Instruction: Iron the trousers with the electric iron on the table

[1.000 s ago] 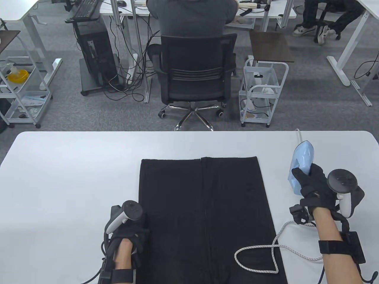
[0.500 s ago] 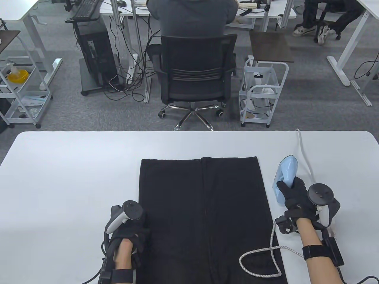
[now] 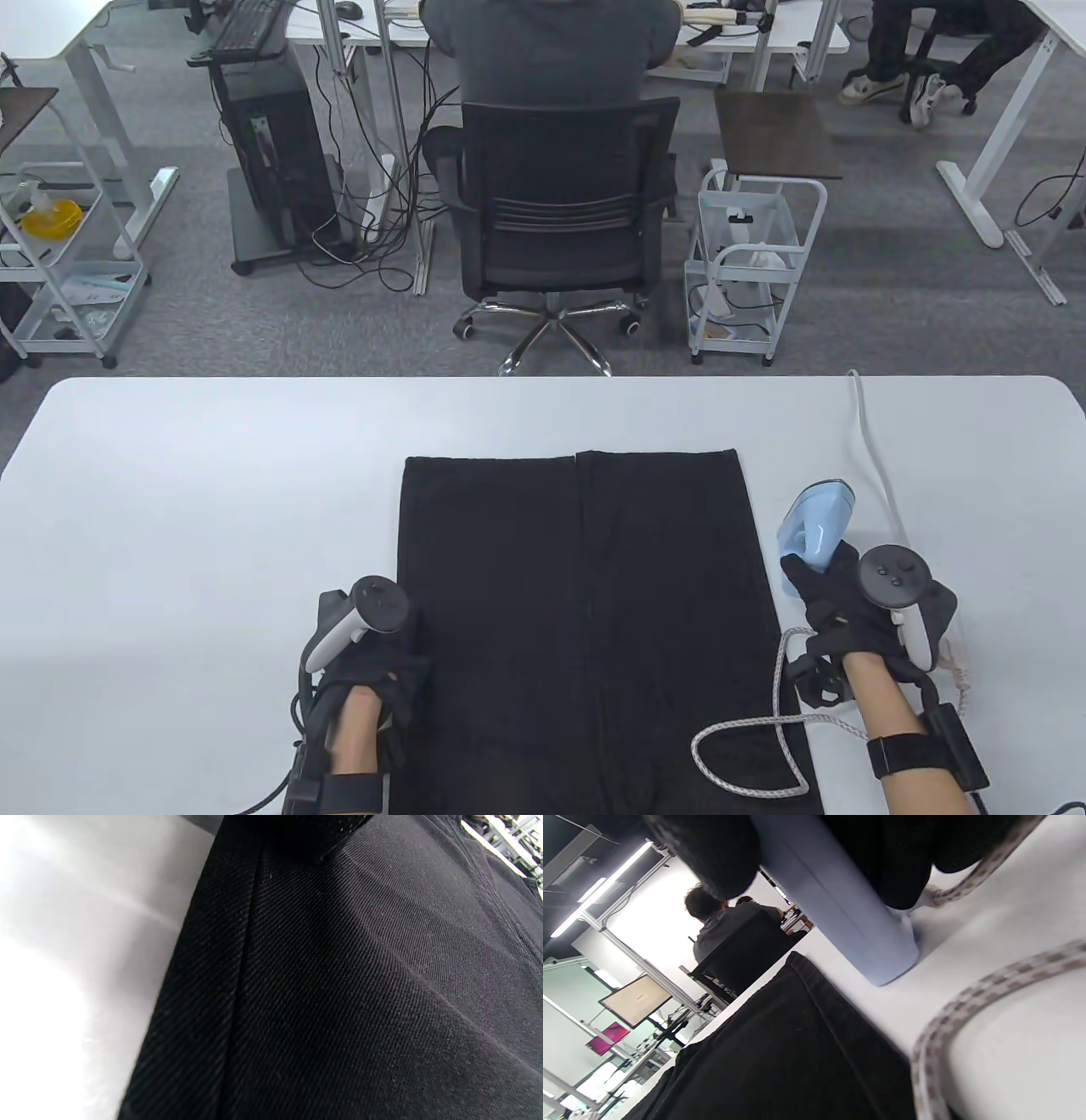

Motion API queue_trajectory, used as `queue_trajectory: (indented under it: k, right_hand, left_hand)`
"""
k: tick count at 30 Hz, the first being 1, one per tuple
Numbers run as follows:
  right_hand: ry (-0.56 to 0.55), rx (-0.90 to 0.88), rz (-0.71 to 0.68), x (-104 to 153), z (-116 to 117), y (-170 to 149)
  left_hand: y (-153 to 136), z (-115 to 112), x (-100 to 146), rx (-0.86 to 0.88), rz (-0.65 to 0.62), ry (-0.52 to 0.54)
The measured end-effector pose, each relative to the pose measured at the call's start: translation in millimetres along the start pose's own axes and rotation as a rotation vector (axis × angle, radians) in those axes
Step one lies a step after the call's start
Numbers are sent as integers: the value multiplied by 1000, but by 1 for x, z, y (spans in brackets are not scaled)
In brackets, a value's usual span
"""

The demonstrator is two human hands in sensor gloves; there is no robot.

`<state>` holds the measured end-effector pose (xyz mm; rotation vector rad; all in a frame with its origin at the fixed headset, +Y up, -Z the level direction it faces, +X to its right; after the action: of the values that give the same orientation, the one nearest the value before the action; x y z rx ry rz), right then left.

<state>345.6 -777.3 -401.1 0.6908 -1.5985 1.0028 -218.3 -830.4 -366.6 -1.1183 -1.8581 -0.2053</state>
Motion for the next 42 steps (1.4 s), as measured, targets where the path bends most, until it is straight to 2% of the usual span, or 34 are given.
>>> queue_trajectory:
  k: [6,11,14,16,19,23,28,34,38,42]
  right_hand:
    - [-10,141,31,15,-18,9]
    - [-87,247,33,28,-63,16]
    - [-138,380,35,30,-95,16]
    - [-124,484,31,28,-107,14]
    - [-78,635,101,18,-119,-2]
    - [36,646,205,5,-109,-30]
    - [146,622,253,-2,-72,-63]
    - [212,655,236,-3,-42,-71]
    - [204,621,241,-3,-37,-75]
    - [243,562,242,-5,-36,-80]
  left_hand:
    - [0,0,0,0,-1,6]
    - [0,-1,0,-1,-2,7]
    - [0,-1,0,-3,-1,8]
    - [0,-1,0,-6,0,9]
    - [0,-1,0,-7,1,8]
    - [0,-1,0,-7,1,6]
    - [0,-2,0,-7,1,5]
    - [0,-2,0,-8,1,6]
    - [1,-2,0,-10,1,6]
    - [1,-2,0,-10,2,6]
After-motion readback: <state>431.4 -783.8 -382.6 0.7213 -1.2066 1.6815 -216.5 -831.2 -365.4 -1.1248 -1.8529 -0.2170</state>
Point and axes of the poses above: the tracker on the back of each hand, its own y axis roughly to the thumb side, its own x axis roughly from the fingertips to the wrist, z = x × y, the point moved 1 cm from there along -x, roughly from the wrist to the fingertips, and after that the axes turned 13 degrees about x, right-handed, at the moved point
